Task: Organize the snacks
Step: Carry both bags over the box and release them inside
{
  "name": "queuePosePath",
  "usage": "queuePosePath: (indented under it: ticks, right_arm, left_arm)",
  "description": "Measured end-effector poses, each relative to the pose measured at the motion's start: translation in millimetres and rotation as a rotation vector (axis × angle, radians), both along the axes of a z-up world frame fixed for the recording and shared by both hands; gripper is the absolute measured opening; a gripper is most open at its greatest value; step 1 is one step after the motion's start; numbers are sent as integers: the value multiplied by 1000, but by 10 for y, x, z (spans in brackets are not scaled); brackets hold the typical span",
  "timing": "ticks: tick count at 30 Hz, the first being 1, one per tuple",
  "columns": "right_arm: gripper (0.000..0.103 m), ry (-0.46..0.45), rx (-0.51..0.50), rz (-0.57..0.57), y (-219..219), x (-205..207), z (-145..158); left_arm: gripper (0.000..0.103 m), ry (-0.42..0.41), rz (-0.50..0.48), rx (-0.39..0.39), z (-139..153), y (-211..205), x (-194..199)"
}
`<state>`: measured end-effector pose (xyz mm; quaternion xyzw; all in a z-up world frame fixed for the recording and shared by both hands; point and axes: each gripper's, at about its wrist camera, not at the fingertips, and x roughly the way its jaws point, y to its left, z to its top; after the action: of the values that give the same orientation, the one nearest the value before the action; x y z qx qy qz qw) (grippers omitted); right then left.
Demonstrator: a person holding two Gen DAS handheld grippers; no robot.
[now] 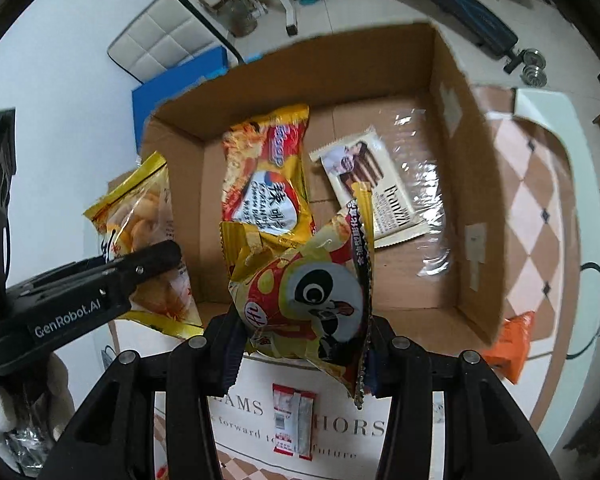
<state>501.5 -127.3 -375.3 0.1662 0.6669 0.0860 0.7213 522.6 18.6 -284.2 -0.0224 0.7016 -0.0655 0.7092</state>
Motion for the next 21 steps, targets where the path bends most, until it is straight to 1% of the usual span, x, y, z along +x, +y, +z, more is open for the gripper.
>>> queuePosePath:
  ticks: [3, 6, 10, 11, 12, 13, 14, 15, 16, 17, 21]
  right_arm:
    - [50, 37, 4, 12, 25, 68, -262]
    - [50, 66, 4, 22, 51, 129, -423]
    - [50, 109, 3, 51, 98, 186, -639]
    - [51, 118, 1, 60, 105, 201, -679]
    - [52, 142, 0, 79, 135, 224, -753]
    - [53, 157, -4, 87, 149, 234, -795]
    - [62, 166, -12, 94, 160, 243, -830]
    - [69, 176, -24, 107, 183, 256, -874]
    - [86, 184, -38, 115, 194, 268, -903]
    - [93, 189, -52, 121, 204, 277, -921]
    - [93, 173, -106, 150, 289, 275, -922]
  left_arm:
    - [42, 50, 2, 2, -235, 13, 47]
    - [43, 85, 5, 12, -411, 23, 40]
    - [43, 142, 7, 0, -609, 48, 28]
    - [46, 150, 16, 1, -639, 62, 22]
    - [51, 154, 19, 2, -660, 72, 17]
    - [59, 153, 22, 3, -669, 82, 12]
    - [73, 151, 27, 3, -669, 93, 5]
    - [78, 147, 28, -1, -661, 98, -3]
    - [83, 140, 30, 1, -653, 108, -13]
    - [83, 133, 33, 5, -639, 121, -17]
    - [85, 98, 37, 22, -542, 122, -49]
